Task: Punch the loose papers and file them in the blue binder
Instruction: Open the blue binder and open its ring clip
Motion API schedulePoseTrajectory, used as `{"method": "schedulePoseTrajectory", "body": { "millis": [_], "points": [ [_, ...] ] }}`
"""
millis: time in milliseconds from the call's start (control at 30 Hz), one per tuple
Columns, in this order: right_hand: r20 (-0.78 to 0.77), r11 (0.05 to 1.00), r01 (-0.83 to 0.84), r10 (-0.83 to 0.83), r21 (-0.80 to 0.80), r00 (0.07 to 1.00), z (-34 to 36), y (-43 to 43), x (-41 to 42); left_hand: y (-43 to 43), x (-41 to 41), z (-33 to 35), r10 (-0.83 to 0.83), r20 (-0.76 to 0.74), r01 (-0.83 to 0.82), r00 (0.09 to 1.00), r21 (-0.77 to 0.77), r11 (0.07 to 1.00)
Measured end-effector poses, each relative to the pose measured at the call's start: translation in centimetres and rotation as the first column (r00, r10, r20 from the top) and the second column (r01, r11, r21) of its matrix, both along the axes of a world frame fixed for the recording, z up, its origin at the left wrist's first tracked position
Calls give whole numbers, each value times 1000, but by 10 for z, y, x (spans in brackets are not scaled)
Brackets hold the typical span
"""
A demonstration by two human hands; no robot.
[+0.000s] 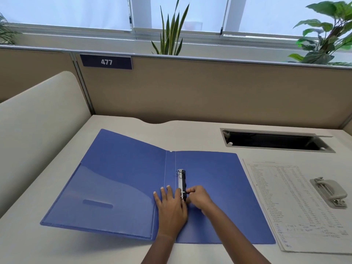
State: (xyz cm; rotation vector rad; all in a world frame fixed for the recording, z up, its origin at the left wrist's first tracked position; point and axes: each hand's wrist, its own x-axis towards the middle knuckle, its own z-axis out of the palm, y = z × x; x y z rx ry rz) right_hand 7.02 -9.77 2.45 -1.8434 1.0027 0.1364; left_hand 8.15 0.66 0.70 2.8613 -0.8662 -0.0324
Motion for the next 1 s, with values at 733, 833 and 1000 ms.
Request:
{"method": "schedulePoseTrajectory", "body": {
  "millis": [733, 833, 1000],
  "points": [
    [-57, 965, 144, -135, 221, 989, 21, -7, 23, -6, 12, -20, -32, -106, 29, 994, -30, 999],
    [-81, 944, 191, -175, 268, 981, 23, -7, 24, -7, 12, -15, -29, -116, 22, 993, -68, 997],
    [-92, 900, 227, -208, 371, 974, 29, -9, 24, -13, 15, -7, -4, -173, 9, 985, 25, 1000]
  ]
}}
